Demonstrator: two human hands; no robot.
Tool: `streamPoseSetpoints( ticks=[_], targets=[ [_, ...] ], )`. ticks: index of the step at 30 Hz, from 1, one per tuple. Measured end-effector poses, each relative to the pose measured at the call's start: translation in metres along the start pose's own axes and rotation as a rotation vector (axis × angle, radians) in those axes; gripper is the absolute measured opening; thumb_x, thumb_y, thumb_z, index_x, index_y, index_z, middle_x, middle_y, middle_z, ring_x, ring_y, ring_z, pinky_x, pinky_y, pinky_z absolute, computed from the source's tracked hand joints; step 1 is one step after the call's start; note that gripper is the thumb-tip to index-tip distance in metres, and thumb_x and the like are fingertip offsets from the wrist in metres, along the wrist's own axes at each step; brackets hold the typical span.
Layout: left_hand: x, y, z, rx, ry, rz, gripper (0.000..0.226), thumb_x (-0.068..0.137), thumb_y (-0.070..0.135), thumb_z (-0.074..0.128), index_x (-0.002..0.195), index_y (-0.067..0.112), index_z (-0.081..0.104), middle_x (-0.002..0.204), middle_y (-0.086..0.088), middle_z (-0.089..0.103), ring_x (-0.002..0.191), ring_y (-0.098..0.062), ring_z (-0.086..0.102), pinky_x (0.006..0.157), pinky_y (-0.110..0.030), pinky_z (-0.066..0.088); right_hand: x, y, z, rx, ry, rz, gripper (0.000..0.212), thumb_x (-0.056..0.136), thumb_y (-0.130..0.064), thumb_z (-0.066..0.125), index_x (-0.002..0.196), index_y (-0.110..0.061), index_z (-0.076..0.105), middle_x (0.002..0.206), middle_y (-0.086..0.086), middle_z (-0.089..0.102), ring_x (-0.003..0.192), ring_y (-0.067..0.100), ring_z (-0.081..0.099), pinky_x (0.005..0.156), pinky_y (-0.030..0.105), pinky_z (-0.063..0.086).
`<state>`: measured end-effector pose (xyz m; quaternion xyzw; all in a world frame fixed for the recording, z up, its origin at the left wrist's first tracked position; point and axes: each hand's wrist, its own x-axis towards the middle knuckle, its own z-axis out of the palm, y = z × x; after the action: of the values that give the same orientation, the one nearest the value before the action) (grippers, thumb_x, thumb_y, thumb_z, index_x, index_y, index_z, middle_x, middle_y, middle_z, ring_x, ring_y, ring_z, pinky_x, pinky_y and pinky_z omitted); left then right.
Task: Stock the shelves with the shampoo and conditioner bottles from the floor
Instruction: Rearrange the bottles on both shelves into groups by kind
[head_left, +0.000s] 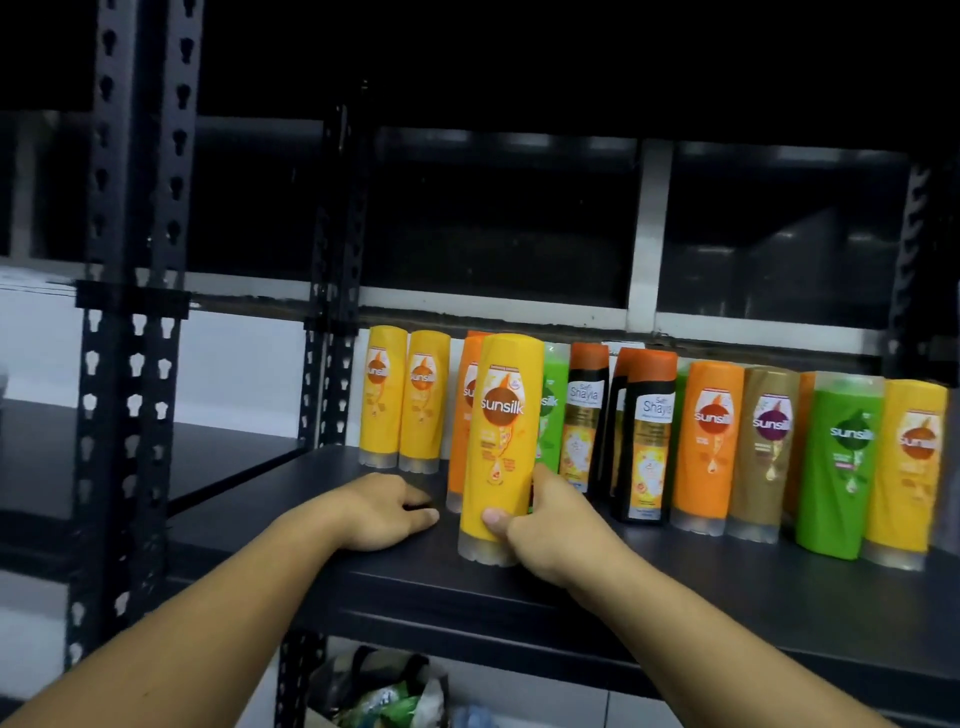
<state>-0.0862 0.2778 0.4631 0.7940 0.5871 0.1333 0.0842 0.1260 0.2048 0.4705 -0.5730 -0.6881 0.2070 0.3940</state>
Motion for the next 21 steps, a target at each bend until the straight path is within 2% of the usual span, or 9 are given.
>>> streamPoseSetpoints(
  ticks=[3,6,8,10,13,15,17,19,21],
  targets=[
    [-0.008,-0.024,-0.004,-0.184,0.094,0.021,0.04,0.101,0.036,0.056,0.141,0.032,0.059,0.146,0.013,0.056,0.131,-0.011,0.052,0.113,-0.033,0.04,0.014,-0.016,0.026,-0.002,-0.01,-0.032,0.055,0.09,-0.033,0.074,0.14,-0.028,0.049,0.134,-0.002,0.061,0.12,0.022,0.058,0.102,0.038,0.048],
    [-0.008,-0.037,-0.002,-0.568,0.206,0.049,0.036,0.103,0.013,0.052,0.13,0.029,0.068,0.132,0.012,0.067,0.123,-0.011,0.06,0.113,-0.037,0.042,0.031,-0.031,0.054,-0.014,-0.013,-0.036,0.059,0.089,-0.033,0.074,0.141,-0.026,0.048,0.135,0.001,0.06,0.121,0.026,0.058,0.102,0.037,0.047],
    [-0.011,-0.037,-0.004,-0.867,0.291,0.037,0.032,0.108,0.014,0.042,0.119,0.021,0.071,0.114,0.001,0.076,0.109,-0.018,0.071,0.106,-0.044,0.051,0.044,-0.04,0.072,-0.026,-0.027,-0.029,0.058,0.088,-0.035,0.075,0.139,-0.024,0.048,0.133,0.003,0.061,0.119,0.027,0.058,0.102,0.039,0.047],
    [-0.012,-0.035,-0.008,-1.046,0.346,-0.025,0.035,0.112,0.025,0.035,0.118,0.018,0.068,0.106,-0.004,0.078,0.1,-0.022,0.075,0.097,-0.045,0.057,0.058,-0.047,0.086,-0.045,-0.038,-0.024,0.058,0.088,-0.037,0.075,0.137,-0.023,0.05,0.132,0.004,0.062,0.119,0.027,0.059,0.102,0.04,0.048],
    [-0.006,-0.042,-0.008,-1.089,0.388,-0.052,0.038,0.111,0.039,0.035,0.12,0.021,0.067,0.107,-0.002,0.078,0.102,-0.022,0.074,0.095,-0.047,0.057,0.073,-0.053,0.1,-0.067,-0.029,-0.031,0.053,0.089,-0.039,0.073,0.135,-0.022,0.052,0.131,0.004,0.062,0.119,0.028,0.059,0.098,0.036,0.048],
    [-0.001,-0.047,-0.005,-1.064,0.416,-0.049,0.032,0.108,0.043,0.041,0.118,0.024,0.065,0.108,-0.001,0.077,0.103,-0.023,0.073,0.096,-0.05,0.057,0.081,-0.055,0.107,-0.07,-0.018,-0.044,0.05,0.091,-0.038,0.072,0.134,-0.02,0.053,0.13,0.005,0.062,0.118,0.028,0.059,0.092,0.035,0.048],
    [0.004,-0.052,-0.006,-0.989,0.449,-0.045,0.021,0.105,0.035,0.053,0.124,0.027,0.058,0.11,0.0,0.074,0.102,-0.019,0.072,0.093,-0.046,0.058,0.087,-0.055,0.113,-0.067,-0.012,-0.068,0.047,0.092,-0.036,0.071,0.133,-0.018,0.054,0.128,0.006,0.062,0.116,0.028,0.06,0.086,0.031,0.045],
    [0.008,-0.057,-0.012,-0.896,0.457,-0.045,0.031,0.102,0.026,0.06,0.131,0.031,0.05,0.112,0.004,0.071,0.104,-0.015,0.07,0.091,-0.039,0.057,0.092,-0.053,0.12,-0.078,-0.012,-0.102,0.043,0.095,-0.031,0.068,0.132,-0.016,0.052,0.127,0.009,0.061,0.114,0.028,0.06,0.087,0.032,0.047],
    [0.014,-0.066,-0.021,-0.864,0.42,-0.041,0.039,0.1,0.025,0.065,0.135,0.03,0.049,0.116,0.004,0.07,0.109,-0.017,0.068,0.096,-0.045,0.056,0.096,-0.05,0.126,-0.139,-0.028,-0.143,0.042,0.095,-0.026,0.065,0.131,-0.014,0.048,0.126,0.011,0.06,0.114,0.03,0.059,0.092,0.036,0.049]
  ],
)
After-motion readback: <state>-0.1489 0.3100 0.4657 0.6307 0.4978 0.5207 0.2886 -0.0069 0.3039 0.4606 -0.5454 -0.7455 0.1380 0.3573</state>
